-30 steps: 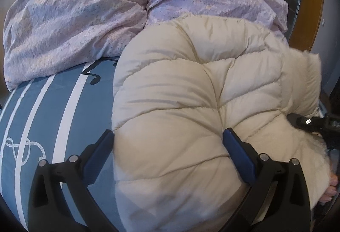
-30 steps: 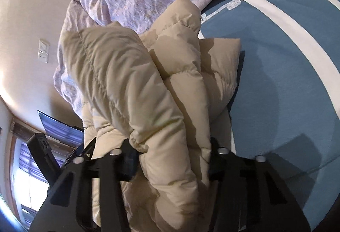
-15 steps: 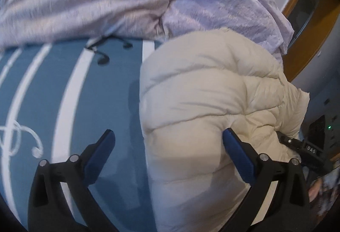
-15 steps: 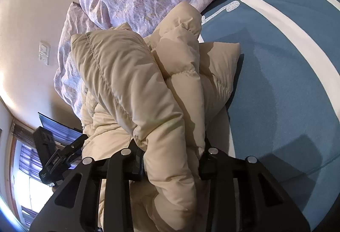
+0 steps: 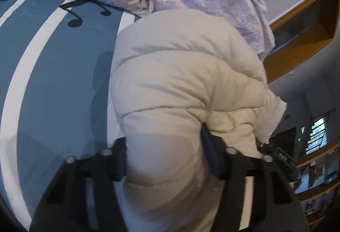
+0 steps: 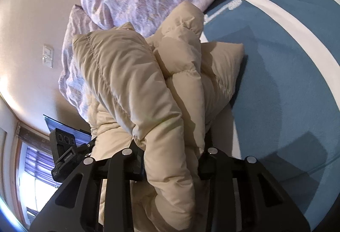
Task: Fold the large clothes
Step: 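Lift the held jacket end with both tools and roll it over the bundle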
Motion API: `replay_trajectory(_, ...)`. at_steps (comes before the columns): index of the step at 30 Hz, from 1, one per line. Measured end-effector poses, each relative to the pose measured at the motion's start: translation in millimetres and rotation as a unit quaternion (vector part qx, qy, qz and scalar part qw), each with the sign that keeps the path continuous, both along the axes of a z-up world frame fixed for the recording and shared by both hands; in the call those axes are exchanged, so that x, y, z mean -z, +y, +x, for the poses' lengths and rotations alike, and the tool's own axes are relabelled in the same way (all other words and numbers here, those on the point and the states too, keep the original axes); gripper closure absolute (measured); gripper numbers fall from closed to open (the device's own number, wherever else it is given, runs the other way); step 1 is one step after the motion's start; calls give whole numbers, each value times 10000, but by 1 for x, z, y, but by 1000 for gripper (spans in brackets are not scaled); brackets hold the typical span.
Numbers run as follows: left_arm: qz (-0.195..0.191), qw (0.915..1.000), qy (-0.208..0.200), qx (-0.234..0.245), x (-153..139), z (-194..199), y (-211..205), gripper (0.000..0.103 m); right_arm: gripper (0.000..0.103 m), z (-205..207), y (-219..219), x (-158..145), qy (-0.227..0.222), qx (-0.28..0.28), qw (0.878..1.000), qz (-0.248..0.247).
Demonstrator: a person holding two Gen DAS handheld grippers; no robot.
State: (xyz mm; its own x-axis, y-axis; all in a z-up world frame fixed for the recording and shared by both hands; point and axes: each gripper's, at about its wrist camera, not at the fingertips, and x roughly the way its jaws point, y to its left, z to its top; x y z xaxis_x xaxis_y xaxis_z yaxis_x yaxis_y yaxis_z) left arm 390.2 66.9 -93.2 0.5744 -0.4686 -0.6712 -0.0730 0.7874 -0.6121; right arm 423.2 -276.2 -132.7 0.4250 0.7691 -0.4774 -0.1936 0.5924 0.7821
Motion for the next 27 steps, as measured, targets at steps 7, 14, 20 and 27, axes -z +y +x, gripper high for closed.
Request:
replay_trajectory(7,-110,9990,-356,-265,-23,-14,32,70,80,5,32,-23,-306,-357,9988,116)
replay_trajectory(14,-114,9952,-699,-670,-46,-25,89,71,82,28,92,-42,-479,-731,9958,257)
replay_trajectory(20,55,9921,-758,-995,-51,-23,132,70,83,48,145,-60,-809,-1035,9907,353)
replay_trajectory(27,521,9900,-412,-1246,-24,-6,158,61,77,69,179,-26,-463,-888,9948,-195)
